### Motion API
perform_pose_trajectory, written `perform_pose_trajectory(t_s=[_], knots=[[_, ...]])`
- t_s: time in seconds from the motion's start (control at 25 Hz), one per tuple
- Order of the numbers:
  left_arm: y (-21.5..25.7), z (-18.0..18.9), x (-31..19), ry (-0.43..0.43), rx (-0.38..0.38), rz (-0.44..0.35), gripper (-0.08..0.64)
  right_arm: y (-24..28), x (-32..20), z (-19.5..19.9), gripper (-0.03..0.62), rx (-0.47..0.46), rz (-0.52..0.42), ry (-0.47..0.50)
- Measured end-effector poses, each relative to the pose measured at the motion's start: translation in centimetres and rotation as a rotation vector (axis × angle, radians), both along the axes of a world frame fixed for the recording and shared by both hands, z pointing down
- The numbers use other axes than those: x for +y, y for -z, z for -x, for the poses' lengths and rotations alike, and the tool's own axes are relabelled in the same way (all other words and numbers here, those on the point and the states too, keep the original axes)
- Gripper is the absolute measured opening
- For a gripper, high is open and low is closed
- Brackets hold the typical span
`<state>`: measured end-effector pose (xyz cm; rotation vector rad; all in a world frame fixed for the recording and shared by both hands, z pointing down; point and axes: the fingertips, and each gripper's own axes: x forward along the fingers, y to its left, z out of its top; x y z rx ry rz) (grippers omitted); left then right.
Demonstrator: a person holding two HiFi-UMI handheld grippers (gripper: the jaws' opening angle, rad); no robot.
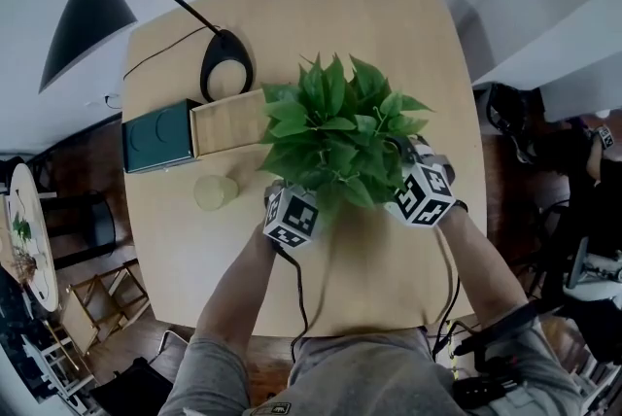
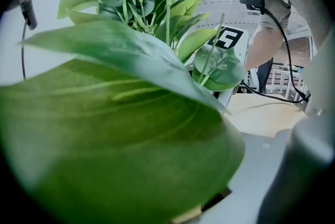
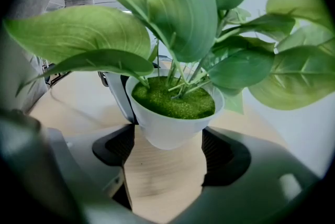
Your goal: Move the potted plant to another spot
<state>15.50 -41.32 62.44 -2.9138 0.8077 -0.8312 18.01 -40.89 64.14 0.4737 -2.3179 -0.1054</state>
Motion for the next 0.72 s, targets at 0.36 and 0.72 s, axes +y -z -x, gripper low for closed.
perform_pose_trajectory(t_s=[0.36,0.72], knots=[[7.0,1.3,1.2,-0.026,0.024,-0.072,0.364,7.0,1.1,1.3,0.407,-0.026,-0.048,-0.012],[15.5,3.8,3.6,-0.058,0.078,-0.137,0.364,15.5,3.2,4.1,0.402,-0.063,-0.097,-0.008]])
